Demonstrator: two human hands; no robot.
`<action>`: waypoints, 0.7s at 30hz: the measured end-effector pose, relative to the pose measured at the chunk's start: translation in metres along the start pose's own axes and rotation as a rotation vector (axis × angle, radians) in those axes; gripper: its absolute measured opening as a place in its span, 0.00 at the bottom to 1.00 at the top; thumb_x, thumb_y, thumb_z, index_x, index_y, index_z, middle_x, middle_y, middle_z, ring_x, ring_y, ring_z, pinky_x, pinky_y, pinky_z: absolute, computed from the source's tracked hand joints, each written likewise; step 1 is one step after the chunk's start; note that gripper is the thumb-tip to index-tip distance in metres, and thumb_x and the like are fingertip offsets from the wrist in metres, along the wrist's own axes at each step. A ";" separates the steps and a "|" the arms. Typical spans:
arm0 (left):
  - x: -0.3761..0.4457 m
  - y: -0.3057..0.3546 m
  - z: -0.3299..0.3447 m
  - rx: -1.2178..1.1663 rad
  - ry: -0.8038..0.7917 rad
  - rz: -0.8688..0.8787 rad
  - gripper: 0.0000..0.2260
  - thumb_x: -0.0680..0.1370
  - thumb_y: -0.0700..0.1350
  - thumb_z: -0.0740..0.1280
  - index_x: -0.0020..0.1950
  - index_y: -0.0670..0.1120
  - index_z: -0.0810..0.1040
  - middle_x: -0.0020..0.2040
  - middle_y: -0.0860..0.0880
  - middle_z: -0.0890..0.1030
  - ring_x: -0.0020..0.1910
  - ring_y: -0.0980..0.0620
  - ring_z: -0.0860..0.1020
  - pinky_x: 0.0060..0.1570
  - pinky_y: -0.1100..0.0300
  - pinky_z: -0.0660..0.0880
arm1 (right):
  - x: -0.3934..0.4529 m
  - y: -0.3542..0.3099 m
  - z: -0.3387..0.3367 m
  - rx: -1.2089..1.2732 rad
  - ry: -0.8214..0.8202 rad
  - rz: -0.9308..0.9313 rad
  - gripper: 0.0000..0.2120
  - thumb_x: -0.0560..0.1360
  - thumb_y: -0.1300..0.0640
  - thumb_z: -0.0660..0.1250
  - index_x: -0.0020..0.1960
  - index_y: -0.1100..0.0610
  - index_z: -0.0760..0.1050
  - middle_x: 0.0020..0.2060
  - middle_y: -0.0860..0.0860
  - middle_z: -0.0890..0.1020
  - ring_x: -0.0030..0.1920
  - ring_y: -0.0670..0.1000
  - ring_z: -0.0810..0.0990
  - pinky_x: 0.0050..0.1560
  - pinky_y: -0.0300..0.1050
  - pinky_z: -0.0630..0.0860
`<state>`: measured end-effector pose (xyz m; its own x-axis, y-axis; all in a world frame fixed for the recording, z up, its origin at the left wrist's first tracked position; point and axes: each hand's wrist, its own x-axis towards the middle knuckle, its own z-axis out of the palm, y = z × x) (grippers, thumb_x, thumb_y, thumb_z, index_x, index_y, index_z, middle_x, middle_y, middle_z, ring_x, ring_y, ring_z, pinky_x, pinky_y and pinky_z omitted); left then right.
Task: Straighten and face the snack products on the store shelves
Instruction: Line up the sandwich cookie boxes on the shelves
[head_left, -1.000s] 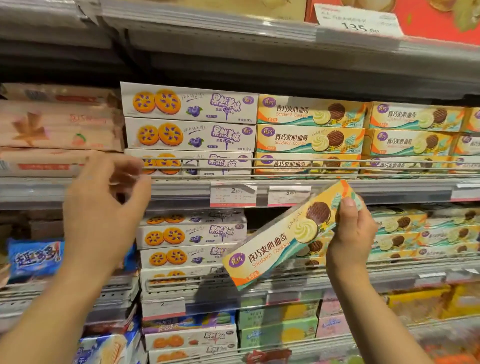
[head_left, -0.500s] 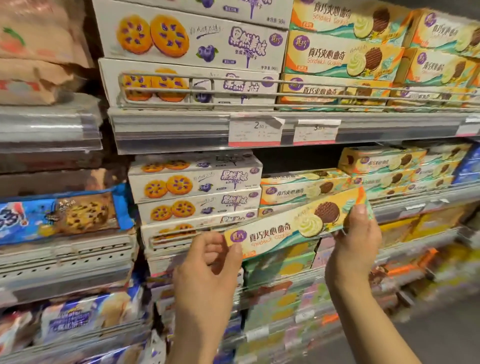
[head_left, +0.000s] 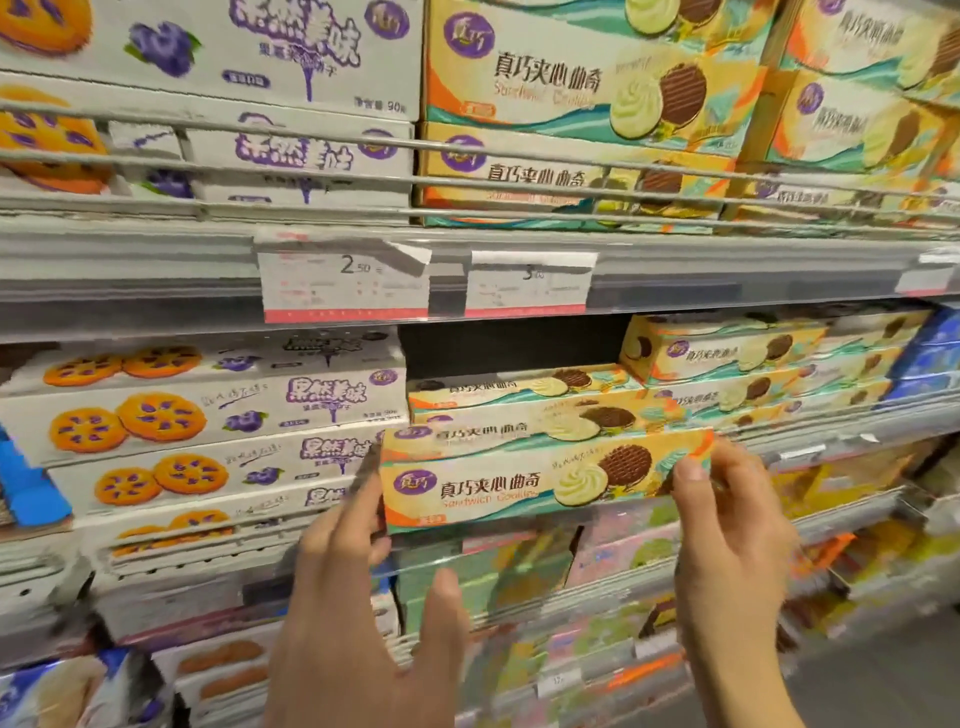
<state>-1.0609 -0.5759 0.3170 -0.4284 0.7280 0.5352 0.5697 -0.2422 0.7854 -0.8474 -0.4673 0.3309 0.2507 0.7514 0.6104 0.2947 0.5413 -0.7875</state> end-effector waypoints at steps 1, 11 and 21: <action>0.004 0.011 0.007 0.038 0.028 0.047 0.34 0.70 0.64 0.64 0.77 0.58 0.68 0.68 0.51 0.74 0.62 0.71 0.75 0.58 0.69 0.75 | 0.008 0.005 -0.006 0.026 -0.019 0.015 0.08 0.81 0.47 0.67 0.58 0.47 0.78 0.49 0.42 0.80 0.51 0.48 0.79 0.52 0.39 0.74; 0.031 0.052 0.075 0.222 0.256 0.094 0.30 0.75 0.55 0.63 0.77 0.49 0.70 0.69 0.59 0.70 0.51 0.59 0.78 0.58 0.79 0.66 | 0.065 0.023 -0.033 0.020 0.046 -0.166 0.22 0.75 0.45 0.71 0.68 0.37 0.73 0.56 0.46 0.80 0.53 0.54 0.82 0.53 0.55 0.81; 0.046 0.030 0.073 0.249 0.307 -0.019 0.36 0.70 0.61 0.60 0.77 0.49 0.69 0.53 0.63 0.73 0.44 0.58 0.76 0.42 0.73 0.71 | 0.071 0.013 -0.017 0.018 -0.044 -0.455 0.22 0.76 0.53 0.70 0.69 0.46 0.73 0.60 0.50 0.82 0.53 0.54 0.84 0.52 0.43 0.80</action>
<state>-1.0119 -0.5030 0.3425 -0.6089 0.4957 0.6193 0.6963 -0.0399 0.7166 -0.8101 -0.4128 0.3653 0.0604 0.4508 0.8906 0.3493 0.8262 -0.4420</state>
